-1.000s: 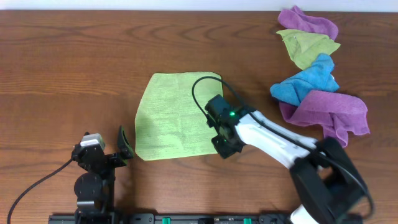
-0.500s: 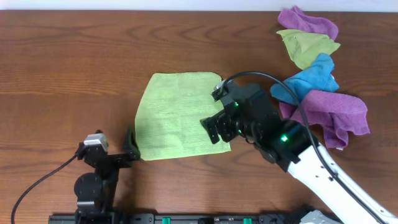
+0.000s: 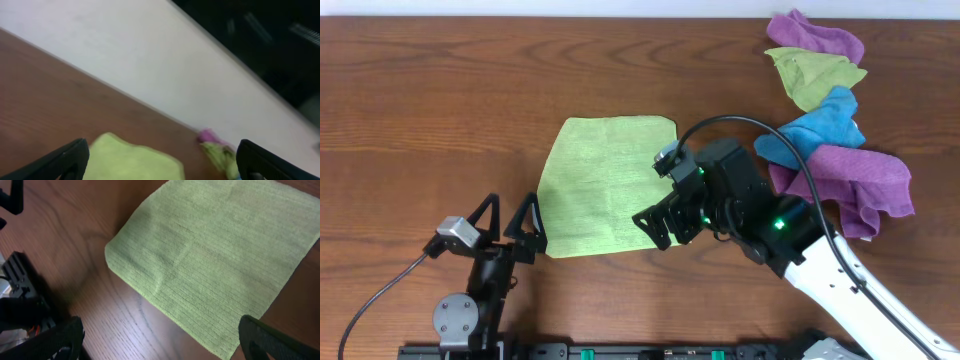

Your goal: Fold the cloth

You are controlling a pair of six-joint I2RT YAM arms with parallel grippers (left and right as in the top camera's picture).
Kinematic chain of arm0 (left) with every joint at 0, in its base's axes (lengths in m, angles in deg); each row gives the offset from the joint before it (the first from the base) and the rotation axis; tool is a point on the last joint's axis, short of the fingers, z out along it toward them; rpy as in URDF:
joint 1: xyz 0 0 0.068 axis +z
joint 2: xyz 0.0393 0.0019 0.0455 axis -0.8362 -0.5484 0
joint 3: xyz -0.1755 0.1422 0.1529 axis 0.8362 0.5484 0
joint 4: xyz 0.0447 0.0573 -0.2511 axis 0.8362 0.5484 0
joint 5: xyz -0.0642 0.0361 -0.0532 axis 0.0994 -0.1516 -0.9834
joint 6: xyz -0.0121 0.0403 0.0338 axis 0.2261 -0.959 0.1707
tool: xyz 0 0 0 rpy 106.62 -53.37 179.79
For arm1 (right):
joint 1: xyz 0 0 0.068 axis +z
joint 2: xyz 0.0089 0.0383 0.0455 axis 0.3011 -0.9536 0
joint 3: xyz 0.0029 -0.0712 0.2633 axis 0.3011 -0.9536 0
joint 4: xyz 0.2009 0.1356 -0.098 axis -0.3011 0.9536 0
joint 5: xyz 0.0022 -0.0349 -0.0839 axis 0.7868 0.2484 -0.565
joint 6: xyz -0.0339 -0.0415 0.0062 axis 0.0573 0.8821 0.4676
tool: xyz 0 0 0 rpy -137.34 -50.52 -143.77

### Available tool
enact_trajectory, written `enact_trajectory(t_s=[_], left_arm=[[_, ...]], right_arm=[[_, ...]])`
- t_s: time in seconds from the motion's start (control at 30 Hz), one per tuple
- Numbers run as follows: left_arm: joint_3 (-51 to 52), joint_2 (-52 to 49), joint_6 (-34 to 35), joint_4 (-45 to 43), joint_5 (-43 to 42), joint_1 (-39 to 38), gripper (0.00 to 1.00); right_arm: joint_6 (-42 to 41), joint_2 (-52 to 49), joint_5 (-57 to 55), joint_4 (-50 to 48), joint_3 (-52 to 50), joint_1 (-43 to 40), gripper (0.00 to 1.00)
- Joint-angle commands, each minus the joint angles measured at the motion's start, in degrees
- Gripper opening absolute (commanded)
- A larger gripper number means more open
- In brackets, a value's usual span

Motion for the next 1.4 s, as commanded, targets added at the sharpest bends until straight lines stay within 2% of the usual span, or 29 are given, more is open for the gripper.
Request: enact_trajectory(t_s=[0.0, 0.13, 0.3, 0.4, 0.53, 0.63, 0.7, 0.9, 0.97, 1.07, 1.17, 1.27, 1.37], left_arm=[[-0.85, -4.83, 5.81, -3.48, -5.03, -0.22, 0.95], [-6.08, -16.74, 2.82, 0.46, -5.75, -0.15, 0.95], [-21.99, -41.31, -7.89, 6.58, -11.63, -0.13, 0.95], [-30.73, -53.46, -12.09, 8.44, -18.84, -0.11, 0.96], [-37.99, -67.25, -12.07, 8.46, -25.51, 0.66, 0.95], [-39.91, -74.69, -12.02, 8.55, -38.14, 3.52, 0.96], [-39.89, -76.56, -12.07, 9.38, -42.53, 4.66, 0.99], [-39.89, -75.12, -20.52, 22.91, -41.35, 7.74, 1.0], [-39.89, -73.68, -24.79, 29.73, -38.21, 7.78, 1.0], [-39.89, -70.38, -27.63, 38.49, -29.73, 7.78, 1.0], [-39.89, -67.76, -28.3, 41.38, -25.79, 7.78, 1.0], [-39.89, -66.4, -27.78, 44.89, -17.73, 7.78, 0.99], [-39.82, -66.86, -25.73, 44.06, -15.23, 7.78, 0.96]], right_arm=[[-1.29, 0.48, 1.09, -0.9, 0.22, -1.97, 0.99], [-2.12, 0.48, 3.8, -1.92, 0.24, -6.16, 0.99], [-3.85, 0.48, 10.75, -1.97, 0.26, -11.19, 0.99], [-3.85, 0.46, 10.67, -1.53, 0.26, -11.13, 0.99], [-3.85, 0.37, 7.65, -0.74, 0.26, -11.13, 0.96], [-3.85, 0.35, 5.51, 1.9, 0.26, -11.13, 0.91], [-3.82, 0.37, 5.51, 3.43, 0.26, -11.13, 0.91], [-3.8, 0.37, 5.53, 5.44, 0.26, -11.08, 0.92], [-3.78, 0.37, 5.53, 5.73, 0.26, -11.08, 0.92], [-3.15, 0.37, 5.6, 5.92, 0.26, -11.08, 0.95], [-2.29, 0.37, 5.73, 5.92, 0.26, -11.08, 0.97], [-1.38, 0.37, 5.73, 5.95, 0.26, -11.08, 0.97], [-0.02, 0.35, 5.53, 5.88, 0.26, -11.08, 0.96]])
